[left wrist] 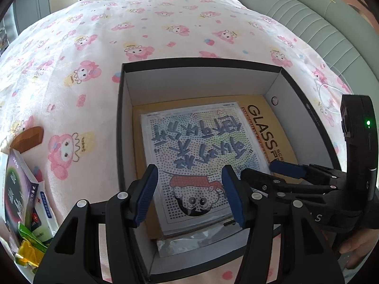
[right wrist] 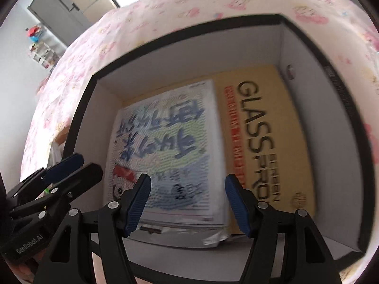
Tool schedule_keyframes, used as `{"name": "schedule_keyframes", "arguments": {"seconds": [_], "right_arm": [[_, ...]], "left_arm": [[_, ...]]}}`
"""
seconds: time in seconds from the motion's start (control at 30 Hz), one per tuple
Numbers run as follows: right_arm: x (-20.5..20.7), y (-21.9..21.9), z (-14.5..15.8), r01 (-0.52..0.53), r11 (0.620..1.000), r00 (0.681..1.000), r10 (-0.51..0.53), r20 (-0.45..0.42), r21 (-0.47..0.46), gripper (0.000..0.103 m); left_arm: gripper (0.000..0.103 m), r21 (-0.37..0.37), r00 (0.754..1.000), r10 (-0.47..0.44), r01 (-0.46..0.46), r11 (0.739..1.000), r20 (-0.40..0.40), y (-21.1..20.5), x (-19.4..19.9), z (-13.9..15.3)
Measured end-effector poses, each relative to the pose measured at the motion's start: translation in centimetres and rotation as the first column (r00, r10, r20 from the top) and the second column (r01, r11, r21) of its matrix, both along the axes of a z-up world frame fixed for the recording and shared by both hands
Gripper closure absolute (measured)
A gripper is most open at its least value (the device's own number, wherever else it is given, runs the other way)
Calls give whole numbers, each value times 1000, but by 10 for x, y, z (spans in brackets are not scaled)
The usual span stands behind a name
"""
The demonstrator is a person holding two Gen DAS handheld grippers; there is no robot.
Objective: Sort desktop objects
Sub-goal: 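Lower the painting kit into the black DAPHNE shoebox with the right gripper, then open the right gripper and lift it out of the shoebox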
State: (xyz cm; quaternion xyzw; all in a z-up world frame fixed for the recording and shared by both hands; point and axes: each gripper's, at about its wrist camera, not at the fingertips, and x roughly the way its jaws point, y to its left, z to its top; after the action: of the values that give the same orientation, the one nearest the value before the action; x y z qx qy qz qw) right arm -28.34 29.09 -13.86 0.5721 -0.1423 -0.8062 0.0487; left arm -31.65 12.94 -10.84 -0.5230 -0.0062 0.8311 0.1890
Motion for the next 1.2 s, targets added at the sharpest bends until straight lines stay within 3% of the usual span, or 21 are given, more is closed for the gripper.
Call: {"name": "schedule_keyframes", "arguments": {"seconds": [0.27,0.4,0.5,0.53,0.73,0.9,1.03,1.2], "right_arm": [[-2,-10,2,-15,998,1000,14,-12,-65,37],[7,-6,19,74,991,993,-62,-100,113,37],[3,-1,29,145,951,984,-110,-137,274,36],[0,2,28,140,952,987,-111,-120,270,36],[-11,10,7,50,998,998,-51,28,25,36],[-13,2,6,25,1000,999,-26,30,19,33],[-8,7,18,43,999,999,-43,-9,6,34],[21,3,66,61,992,983,-40,-181,111,33]], "left_arm": [[48,38,1000,13,-13,999,-4,-12,3,4],[48,28,1000,14,-13,1000,-13,-9,3,4],[48,44,1000,10,-10,999,1,-5,1,1],[48,51,1000,6,-6,999,3,-4,1,0],[48,103,1000,21,-20,994,-12,-7,7,7],[47,101,1000,13,-11,995,-22,-9,9,11],[47,131,999,33,-29,991,-25,-17,13,14],[47,169,994,68,-53,984,-86,-30,24,33]]}}
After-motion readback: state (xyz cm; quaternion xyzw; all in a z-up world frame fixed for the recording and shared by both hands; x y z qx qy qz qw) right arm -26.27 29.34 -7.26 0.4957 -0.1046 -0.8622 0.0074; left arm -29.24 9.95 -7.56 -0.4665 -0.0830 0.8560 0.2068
